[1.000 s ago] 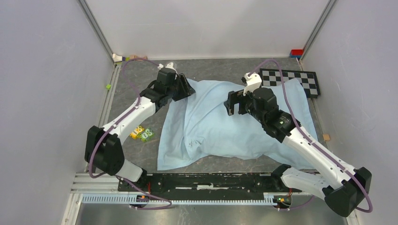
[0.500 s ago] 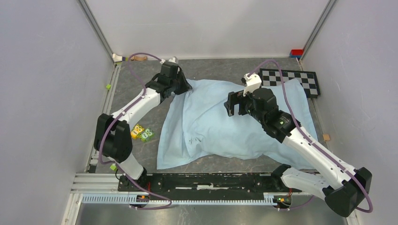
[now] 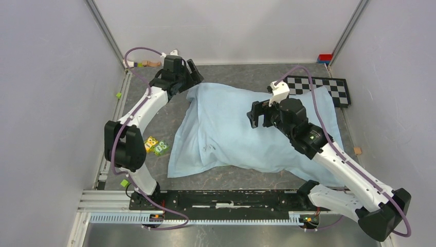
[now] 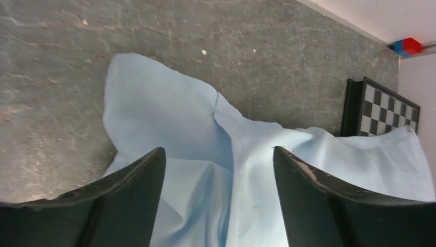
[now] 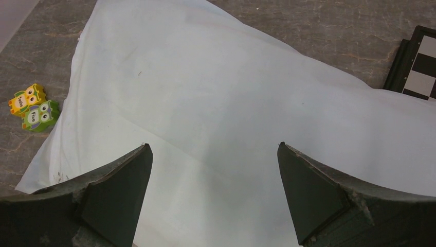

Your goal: Put the pillow into the pillowcase

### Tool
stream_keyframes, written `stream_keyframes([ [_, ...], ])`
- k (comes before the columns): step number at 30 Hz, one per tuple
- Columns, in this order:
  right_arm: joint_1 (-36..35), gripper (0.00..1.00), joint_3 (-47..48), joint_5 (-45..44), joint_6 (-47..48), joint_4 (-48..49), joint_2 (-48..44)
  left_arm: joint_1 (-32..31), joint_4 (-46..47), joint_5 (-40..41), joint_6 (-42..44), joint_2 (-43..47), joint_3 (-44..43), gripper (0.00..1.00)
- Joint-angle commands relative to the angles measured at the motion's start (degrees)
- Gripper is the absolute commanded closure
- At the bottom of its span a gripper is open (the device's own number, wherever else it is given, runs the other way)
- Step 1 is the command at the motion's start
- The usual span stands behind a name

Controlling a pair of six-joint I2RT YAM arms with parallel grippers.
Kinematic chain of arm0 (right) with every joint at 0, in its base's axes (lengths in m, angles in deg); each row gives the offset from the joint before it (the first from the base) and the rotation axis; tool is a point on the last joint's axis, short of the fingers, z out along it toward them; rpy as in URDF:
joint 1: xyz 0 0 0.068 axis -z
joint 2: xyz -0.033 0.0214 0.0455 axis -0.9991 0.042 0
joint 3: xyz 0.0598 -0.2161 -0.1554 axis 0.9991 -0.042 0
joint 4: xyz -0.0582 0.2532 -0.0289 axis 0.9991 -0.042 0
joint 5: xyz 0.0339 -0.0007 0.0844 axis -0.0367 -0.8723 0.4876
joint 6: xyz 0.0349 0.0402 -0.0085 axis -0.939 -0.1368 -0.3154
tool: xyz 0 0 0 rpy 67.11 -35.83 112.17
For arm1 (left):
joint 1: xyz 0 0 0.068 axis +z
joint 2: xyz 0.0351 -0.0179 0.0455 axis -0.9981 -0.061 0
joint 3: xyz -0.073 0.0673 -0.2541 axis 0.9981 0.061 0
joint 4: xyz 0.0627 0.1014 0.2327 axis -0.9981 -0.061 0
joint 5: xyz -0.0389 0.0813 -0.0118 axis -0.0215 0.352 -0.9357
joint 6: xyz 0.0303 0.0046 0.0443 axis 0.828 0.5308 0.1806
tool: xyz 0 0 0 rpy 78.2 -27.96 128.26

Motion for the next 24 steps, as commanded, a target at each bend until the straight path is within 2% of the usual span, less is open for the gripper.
stream_keyframes([
  [1, -0.23, 0.02, 1.83, -1.07, -0.48, -0.06, -1.55, 0.36, -3.71, 3.32, 4.50, 3.57, -4.98, 0.03],
  [2, -0.21, 0.02, 2.33, -1.20, -0.38, -0.25, -1.69, 0.38, -4.94, 2.63, 5.22, 4.37, -6.02, 0.00],
  [7, -0.23, 0.02, 3.53, -2.17, -0.70, -0.08, -3.13, 0.03, -10.06, -2.79, 7.41, 9.96, -7.58, 0.00],
  [18, -0.23, 0.02, 3.13, -4.28, -1.04, 2.57, -4.67, -3.42, -15.70, -4.88, 13.49, 27.51, 3.00, 0.00],
  [24, -0.23, 0.02, 0.96, -4.56, -1.23, 5.62, -5.91, -3.36, -17.17, -4.14, 15.31, 33.09, 7.45, 0.00],
])
